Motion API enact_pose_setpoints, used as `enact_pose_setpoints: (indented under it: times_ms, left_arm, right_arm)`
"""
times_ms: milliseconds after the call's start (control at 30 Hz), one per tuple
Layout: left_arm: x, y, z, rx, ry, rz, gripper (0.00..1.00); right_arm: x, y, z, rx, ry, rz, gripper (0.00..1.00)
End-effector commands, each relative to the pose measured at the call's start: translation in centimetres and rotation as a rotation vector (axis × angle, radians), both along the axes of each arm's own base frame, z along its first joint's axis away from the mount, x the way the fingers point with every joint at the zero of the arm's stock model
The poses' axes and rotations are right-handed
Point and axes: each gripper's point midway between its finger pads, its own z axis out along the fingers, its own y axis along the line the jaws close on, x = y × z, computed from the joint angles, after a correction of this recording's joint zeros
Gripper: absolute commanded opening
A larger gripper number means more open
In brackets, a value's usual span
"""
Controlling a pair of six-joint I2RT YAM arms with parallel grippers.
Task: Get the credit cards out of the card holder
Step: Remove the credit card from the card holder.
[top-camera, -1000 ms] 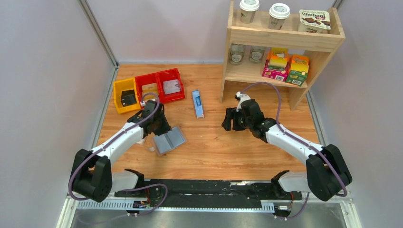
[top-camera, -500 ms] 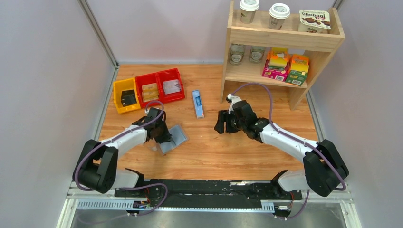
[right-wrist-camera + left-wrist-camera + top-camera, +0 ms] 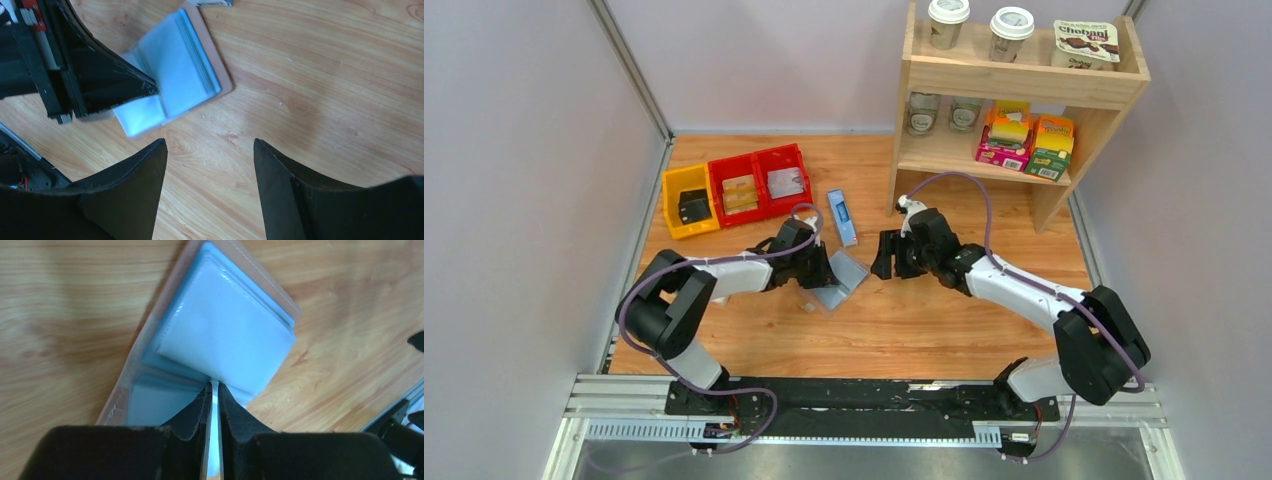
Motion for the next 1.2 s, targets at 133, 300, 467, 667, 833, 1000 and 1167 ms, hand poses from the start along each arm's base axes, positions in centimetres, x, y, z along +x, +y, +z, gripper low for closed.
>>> enact_pose_setpoints:
  times_ms: [133,300,467,667,833,1000,1167]
  left_arm:
    - [-2.8,-1.3,-0.9,0.065,-0.004,-0.195,0.17]
    - [-2.9,0.7,0.2,0.128,-0.032,-0.131,0.18]
    - [-3.3,2.1,1.1,0.185,-0.029,-0.1,0.2]
    - [-4.1,3.7,1.4,0.238,-0.008,-0.067,0.21]
    - [-4.7,5.2,0.9,0.285,0.007,-0.02,0.21]
    - [-5.3,7.0,-0.8,0.373,0.046,0.01,0.21]
    - [-5.6,7.4,-2.2,0.4,0.058,0.001,0.2]
  right_arm:
    - [1.8,2.3,0.7,0.015,-0.023,0.071,0.66]
    - [2.8,4.4,0.3,0.025,-0.007,0.156,0.65]
    - [3.5,6.4,-0.4,0.042,0.019,0.235,0.58]
    - [3.4,8.5,-1.8,0.064,0.075,0.308,0.51]
    - [2.4,9.9,-3.1,0.062,0.108,0.351,0.5]
    - [2.4,9.5,-4.9,0.025,0.12,0.319,0.49]
    - [1.5,9.7,-4.8,0.023,0.124,0.341,0.48]
